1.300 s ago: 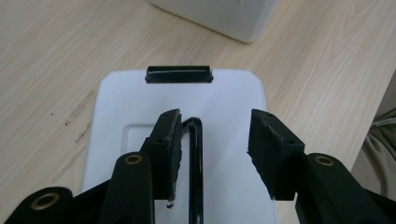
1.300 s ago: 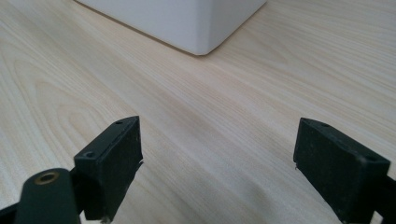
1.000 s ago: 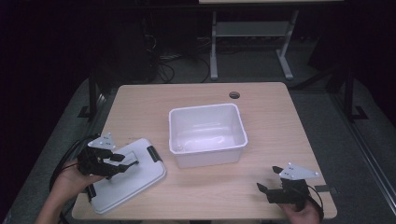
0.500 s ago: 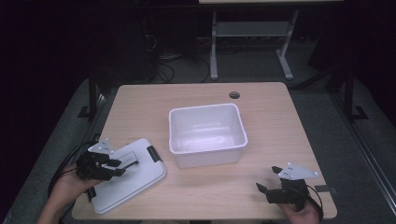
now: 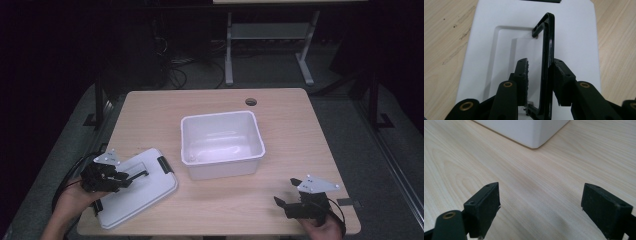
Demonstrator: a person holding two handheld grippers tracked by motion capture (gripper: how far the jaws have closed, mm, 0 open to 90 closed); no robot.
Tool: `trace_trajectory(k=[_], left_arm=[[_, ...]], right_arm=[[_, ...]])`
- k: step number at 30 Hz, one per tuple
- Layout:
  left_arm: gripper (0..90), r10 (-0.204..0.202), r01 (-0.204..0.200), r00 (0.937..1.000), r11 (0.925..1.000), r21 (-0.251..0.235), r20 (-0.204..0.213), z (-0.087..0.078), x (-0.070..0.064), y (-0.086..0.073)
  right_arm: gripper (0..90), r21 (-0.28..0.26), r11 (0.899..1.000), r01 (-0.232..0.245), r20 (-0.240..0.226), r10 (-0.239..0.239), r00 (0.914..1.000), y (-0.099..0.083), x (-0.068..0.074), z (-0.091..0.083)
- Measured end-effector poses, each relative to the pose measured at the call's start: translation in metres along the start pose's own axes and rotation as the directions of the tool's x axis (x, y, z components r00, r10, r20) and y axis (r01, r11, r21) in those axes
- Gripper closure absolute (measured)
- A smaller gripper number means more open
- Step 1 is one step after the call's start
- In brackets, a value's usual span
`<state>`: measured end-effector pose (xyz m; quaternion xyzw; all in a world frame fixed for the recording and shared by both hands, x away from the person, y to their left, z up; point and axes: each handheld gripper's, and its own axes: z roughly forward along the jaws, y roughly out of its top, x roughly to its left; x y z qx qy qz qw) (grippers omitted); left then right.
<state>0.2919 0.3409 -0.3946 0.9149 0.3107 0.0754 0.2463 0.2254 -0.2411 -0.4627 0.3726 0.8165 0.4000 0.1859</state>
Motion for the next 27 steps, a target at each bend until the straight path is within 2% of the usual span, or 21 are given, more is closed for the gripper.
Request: trace_trajectory(k=[6, 9, 21, 27], left_arm=[[71.3, 0.018, -0.019, 0.9998, 0.9997, 0.017, 0.006, 0.005, 0.002, 0.006], [74.4, 0.022, -0.022, 0.9995, 0.9997, 0.012, 0.022, 0.007, 0.004, 0.008], [82.0, 0.065, -0.066, 0.9975, 0.9975, 0.026, 0.026, 0.010, 0.006, 0.016], [83.8, 0.074, -0.075, 0.9970, 0.9968, 0.028, 0.025, 0.011, 0.006, 0.015]], right_arm=[[14.9, -0.001, 1.000, 0.003, -0.005, -0.003, 1.0000, 0.000, 0.000, 0.000], [14.9, 0.000, 1.000, 0.004, -0.007, -0.004, 1.0000, 0.000, 0.000, 0.000], [14.9, -0.001, 1.000, 0.011, -0.017, -0.011, 0.9998, 0.000, 0.001, 0.000], [14.9, -0.007, 1.000, 0.009, -0.020, -0.009, 0.9998, 0.000, 0.002, -0.001]])
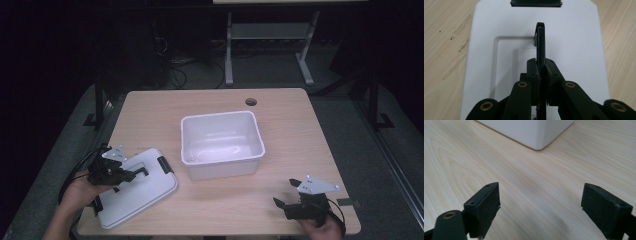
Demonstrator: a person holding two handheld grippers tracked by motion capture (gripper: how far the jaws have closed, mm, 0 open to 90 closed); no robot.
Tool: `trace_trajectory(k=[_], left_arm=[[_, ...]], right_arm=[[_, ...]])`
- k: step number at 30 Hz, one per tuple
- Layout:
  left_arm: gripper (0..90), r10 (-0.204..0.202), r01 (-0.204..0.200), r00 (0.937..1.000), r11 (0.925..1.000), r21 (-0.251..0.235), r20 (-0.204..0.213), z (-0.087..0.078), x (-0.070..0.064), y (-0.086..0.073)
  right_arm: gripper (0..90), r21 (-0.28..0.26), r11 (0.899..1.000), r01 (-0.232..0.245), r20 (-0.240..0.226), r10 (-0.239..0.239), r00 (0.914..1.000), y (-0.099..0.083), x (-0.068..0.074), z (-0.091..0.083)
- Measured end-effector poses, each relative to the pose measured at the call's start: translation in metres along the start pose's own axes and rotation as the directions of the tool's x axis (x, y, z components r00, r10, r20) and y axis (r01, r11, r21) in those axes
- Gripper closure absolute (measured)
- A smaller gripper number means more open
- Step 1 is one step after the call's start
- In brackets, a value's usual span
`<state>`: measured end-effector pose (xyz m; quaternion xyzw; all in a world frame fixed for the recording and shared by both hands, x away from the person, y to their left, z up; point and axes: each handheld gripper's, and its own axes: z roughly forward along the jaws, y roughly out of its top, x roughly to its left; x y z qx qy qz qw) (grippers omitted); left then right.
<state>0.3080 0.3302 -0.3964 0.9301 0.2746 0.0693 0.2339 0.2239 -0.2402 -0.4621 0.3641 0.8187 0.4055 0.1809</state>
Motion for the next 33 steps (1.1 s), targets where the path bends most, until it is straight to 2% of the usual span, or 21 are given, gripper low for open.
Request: trace_trajectory(k=[12, 24, 32, 33], left_arm=[[84.0, 0.001, -0.001, 1.0000, 1.0000, -0.008, 0.007, 0.000, 0.002, 0.000], [84.3, 0.020, -0.020, 0.9998, 0.9998, 0.005, 0.003, -0.001, 0.001, 0.001], [84.5, 0.020, -0.020, 0.9998, 0.9996, -0.020, 0.004, -0.016, 0.000, 0.001], [84.5, 0.031, -0.031, 0.9995, 0.9994, -0.016, -0.002, -0.019, 0.000, 0.002]], right_arm=[[14.9, 0.004, 1.000, 0.001, 0.003, -0.001, 1.0000, 0.000, 0.001, 0.001], [14.9, 0.006, 1.000, 0.004, 0.003, -0.004, 1.0000, 0.000, 0.000, 0.001], [14.9, 0.009, 1.000, -0.004, 0.001, 0.004, 1.0000, 0.000, 0.001, 0.002], [14.9, 0.011, 1.000, -0.005, 0.004, 0.005, 1.0000, 0.000, 0.001, 0.002]])
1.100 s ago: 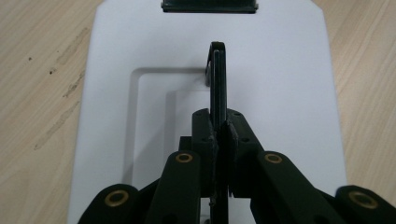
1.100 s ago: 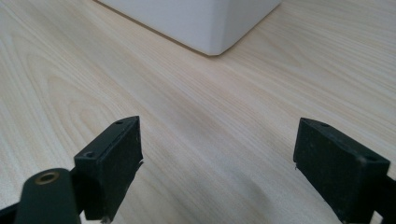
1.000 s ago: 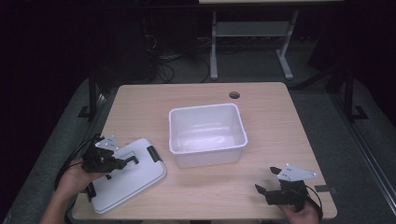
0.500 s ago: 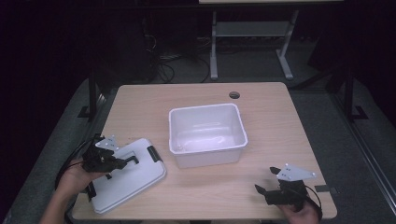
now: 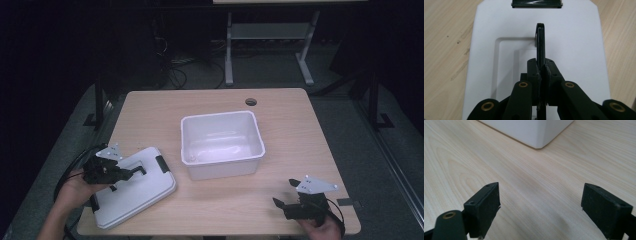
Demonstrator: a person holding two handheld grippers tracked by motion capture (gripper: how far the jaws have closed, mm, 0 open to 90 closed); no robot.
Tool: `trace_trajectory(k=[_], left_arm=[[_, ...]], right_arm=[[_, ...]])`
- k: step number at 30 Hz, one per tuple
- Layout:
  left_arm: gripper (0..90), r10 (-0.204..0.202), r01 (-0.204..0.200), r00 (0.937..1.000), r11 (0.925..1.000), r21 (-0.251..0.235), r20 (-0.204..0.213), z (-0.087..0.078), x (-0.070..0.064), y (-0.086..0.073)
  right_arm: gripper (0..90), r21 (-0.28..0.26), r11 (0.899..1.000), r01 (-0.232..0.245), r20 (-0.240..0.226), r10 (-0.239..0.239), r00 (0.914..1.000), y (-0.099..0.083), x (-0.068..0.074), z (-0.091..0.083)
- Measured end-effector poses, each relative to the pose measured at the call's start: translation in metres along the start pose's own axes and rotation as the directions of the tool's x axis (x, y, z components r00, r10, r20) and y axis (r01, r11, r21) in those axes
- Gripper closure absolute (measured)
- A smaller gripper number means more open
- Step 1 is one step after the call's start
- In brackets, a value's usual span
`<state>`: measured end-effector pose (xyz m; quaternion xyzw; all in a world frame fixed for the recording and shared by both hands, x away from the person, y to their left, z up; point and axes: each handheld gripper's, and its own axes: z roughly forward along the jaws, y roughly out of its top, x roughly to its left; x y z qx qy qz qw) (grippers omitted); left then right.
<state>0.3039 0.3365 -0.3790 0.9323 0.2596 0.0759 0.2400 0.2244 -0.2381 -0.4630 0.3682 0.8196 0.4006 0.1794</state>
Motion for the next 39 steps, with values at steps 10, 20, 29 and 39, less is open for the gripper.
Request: trace_trajectory(k=[10, 20, 29, 39], left_arm=[[84.5, 0.047, -0.047, 0.9987, 0.9989, 0.007, -0.017, -0.036, -0.009, 0.015], [84.5, 0.089, -0.089, 0.9958, 0.9958, -0.022, -0.020, -0.066, -0.015, 0.032], [84.5, 0.113, -0.114, 0.9935, 0.9923, -0.049, -0.016, -0.084, -0.016, 0.043], [84.4, 0.120, -0.121, 0.9927, 0.9894, -0.081, -0.012, -0.097, -0.019, 0.060]], right_arm=[[14.9, -0.005, 1.000, -0.007, 0.001, 0.007, 1.0000, 0.000, -0.001, -0.001], [14.9, -0.006, 1.000, -0.008, 0.005, 0.008, 1.0000, -0.001, -0.003, 0.000], [14.9, -0.008, 1.000, -0.028, 0.008, 0.029, 0.9996, 0.000, -0.004, 0.001], [14.9, -0.013, 1.000, -0.028, 0.008, 0.029, 0.9996, 0.000, -0.005, 0.000]])
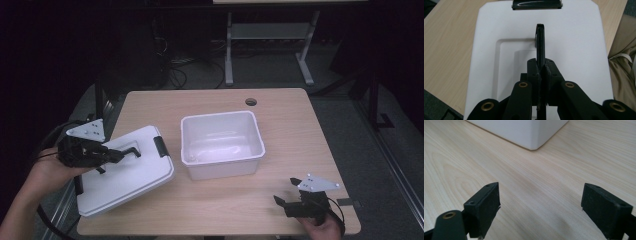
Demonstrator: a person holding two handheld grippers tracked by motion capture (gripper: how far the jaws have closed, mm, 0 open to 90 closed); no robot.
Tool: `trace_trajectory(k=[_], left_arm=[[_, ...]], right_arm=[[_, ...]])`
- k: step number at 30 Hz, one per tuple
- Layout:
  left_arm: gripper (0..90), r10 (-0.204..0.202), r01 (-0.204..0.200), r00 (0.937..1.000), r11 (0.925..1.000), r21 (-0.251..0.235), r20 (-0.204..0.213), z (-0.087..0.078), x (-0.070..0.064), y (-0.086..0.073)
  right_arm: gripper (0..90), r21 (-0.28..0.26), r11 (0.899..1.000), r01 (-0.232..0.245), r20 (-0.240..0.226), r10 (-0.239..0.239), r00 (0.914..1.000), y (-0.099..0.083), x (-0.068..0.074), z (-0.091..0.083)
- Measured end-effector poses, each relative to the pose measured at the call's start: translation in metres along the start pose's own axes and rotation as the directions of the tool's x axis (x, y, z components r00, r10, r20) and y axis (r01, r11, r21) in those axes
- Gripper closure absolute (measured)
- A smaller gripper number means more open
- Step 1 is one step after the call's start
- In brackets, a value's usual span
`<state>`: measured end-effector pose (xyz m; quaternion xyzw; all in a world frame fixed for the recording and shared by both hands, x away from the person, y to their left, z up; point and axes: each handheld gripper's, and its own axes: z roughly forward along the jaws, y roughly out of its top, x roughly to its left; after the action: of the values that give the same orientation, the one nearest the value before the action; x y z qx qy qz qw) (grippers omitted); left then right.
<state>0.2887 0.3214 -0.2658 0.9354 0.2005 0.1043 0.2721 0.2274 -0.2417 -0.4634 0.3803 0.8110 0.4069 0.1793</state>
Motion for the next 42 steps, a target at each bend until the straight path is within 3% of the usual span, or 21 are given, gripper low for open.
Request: trace_trajectory(k=[18, 31, 42], left_arm=[[84.5, 0.043, -0.042, 0.9989, 0.9985, -0.035, 0.019, -0.008, 0.000, 0.040], [84.5, 0.078, -0.077, 0.9948, 0.9967, -0.026, 0.065, 0.005, 0.003, 0.071], [84.5, 0.098, -0.095, 0.9925, 0.9947, -0.039, 0.072, 0.010, 0.003, 0.091]], right_arm=[[14.9, -0.002, 1.000, 0.004, -0.012, -0.004, 0.9999, 0.001, 0.000, 0.001], [14.9, -0.003, 1.000, 0.015, -0.010, -0.015, 0.9998, 0.001, 0.000, 0.001], [14.9, -0.008, 1.000, 0.012, -0.017, -0.012, 0.9998, 0.001, 0.000, 0.001]])
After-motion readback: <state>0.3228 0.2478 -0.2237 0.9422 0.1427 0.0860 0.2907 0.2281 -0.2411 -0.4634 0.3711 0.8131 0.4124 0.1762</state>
